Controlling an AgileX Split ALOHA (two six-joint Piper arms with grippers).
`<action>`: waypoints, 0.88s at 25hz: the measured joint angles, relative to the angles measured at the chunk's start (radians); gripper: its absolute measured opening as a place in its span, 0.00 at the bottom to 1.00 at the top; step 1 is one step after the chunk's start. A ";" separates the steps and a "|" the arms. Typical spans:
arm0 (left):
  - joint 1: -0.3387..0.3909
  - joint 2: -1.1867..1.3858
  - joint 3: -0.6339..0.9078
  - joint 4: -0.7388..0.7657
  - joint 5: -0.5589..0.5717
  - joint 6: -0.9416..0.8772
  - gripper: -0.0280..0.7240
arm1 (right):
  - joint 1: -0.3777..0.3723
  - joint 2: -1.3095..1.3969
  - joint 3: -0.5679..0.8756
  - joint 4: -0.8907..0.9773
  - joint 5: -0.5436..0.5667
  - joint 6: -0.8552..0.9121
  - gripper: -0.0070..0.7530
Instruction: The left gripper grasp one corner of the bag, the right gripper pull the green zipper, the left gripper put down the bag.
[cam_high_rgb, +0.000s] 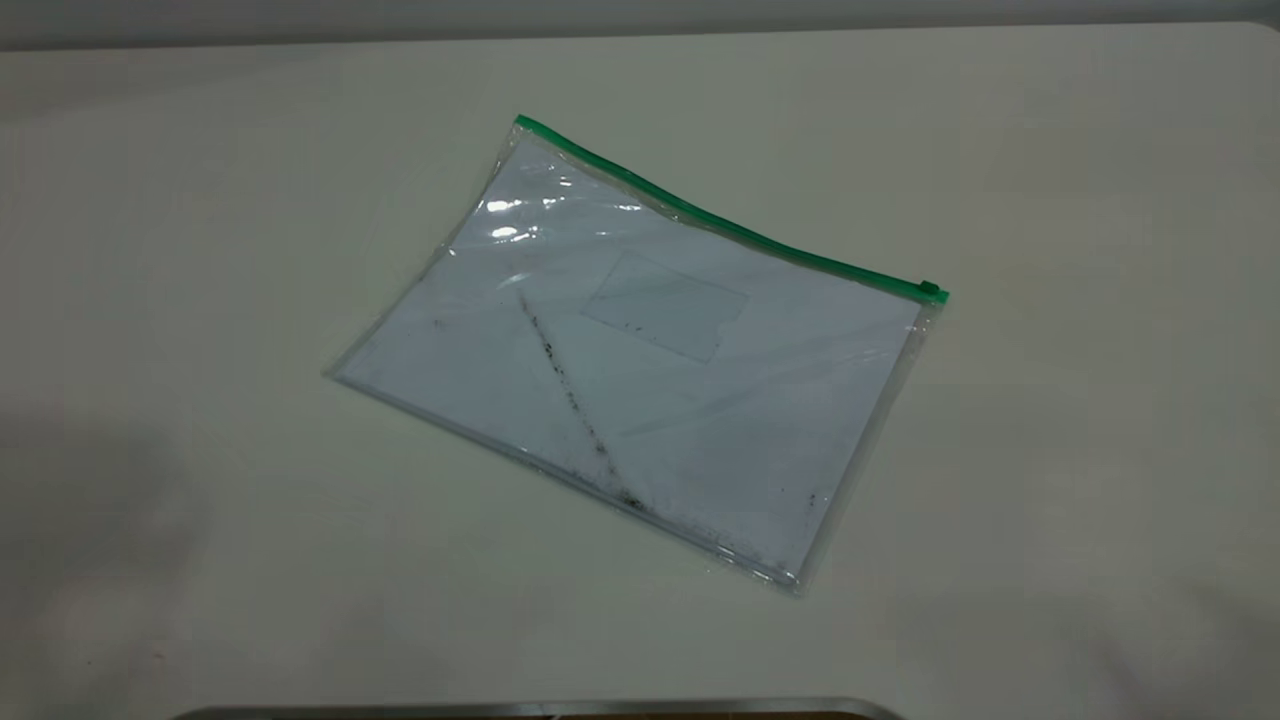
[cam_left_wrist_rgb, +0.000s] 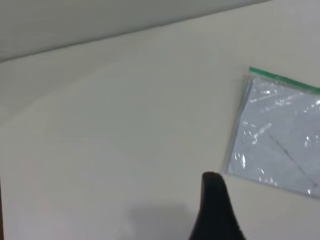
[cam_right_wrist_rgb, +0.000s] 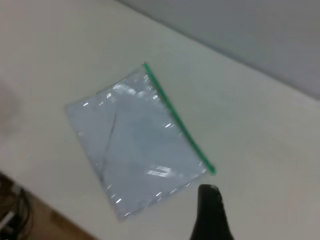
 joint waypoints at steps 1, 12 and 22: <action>0.000 -0.054 0.041 0.000 0.000 -0.005 0.82 | 0.000 -0.053 0.054 0.008 0.000 0.004 0.77; 0.000 -0.573 0.521 0.001 0.000 -0.013 0.82 | 0.000 -0.563 0.506 0.010 0.000 0.056 0.77; 0.000 -0.922 0.850 0.001 0.000 0.011 0.82 | 0.000 -0.825 0.769 -0.094 -0.095 0.055 0.77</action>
